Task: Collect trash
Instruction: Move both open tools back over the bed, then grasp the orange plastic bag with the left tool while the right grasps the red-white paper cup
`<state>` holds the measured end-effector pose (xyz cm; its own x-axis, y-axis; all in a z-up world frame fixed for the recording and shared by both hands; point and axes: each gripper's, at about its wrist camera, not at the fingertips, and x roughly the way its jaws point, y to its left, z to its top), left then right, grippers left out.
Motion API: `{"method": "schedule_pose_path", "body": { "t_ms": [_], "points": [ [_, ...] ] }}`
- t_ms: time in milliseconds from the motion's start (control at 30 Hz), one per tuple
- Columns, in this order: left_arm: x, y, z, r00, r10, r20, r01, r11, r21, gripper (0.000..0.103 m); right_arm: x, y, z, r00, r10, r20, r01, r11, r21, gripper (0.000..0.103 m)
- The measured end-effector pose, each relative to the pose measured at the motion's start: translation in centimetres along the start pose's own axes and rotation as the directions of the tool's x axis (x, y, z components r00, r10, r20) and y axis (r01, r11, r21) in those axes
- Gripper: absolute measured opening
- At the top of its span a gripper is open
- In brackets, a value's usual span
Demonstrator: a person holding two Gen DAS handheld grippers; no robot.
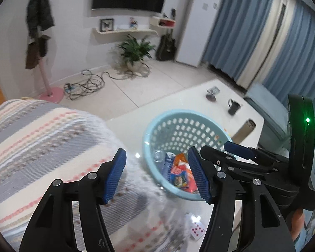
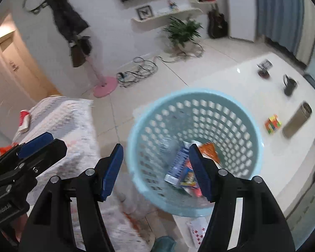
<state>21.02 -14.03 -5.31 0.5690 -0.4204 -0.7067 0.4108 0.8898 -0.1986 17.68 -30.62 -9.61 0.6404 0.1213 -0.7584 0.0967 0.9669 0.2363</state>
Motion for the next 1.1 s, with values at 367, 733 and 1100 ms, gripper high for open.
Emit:
{"method": "schedule_pose_path", "body": {
  "t_ms": [367, 733, 1100],
  "points": [
    [-10.7, 11.9, -1.7, 0.963, 0.219, 0.157, -0.180, 0.957, -0.229, 0.068, -0.4, 13.7, 0.4, 0.986, 0.167, 0.009, -0.161, 0.964, -0.212, 0.061],
    [-18.8, 29.4, -7.3, 0.841, 0.536, 0.070, -0.415, 0.724, -0.551, 0.082, 3.7, 29.6, -1.3, 0.958, 0.280, -0.058, -0.279, 0.871, -0.404, 0.066],
    [-17.0, 37.8, -8.5, 0.825, 0.564, -0.019, -0.439, 0.621, -0.649, 0.085, 9.9, 38.9, 1.6, 0.953, 0.300, -0.041, -0.287, 0.850, -0.441, 0.067]
  ]
}}
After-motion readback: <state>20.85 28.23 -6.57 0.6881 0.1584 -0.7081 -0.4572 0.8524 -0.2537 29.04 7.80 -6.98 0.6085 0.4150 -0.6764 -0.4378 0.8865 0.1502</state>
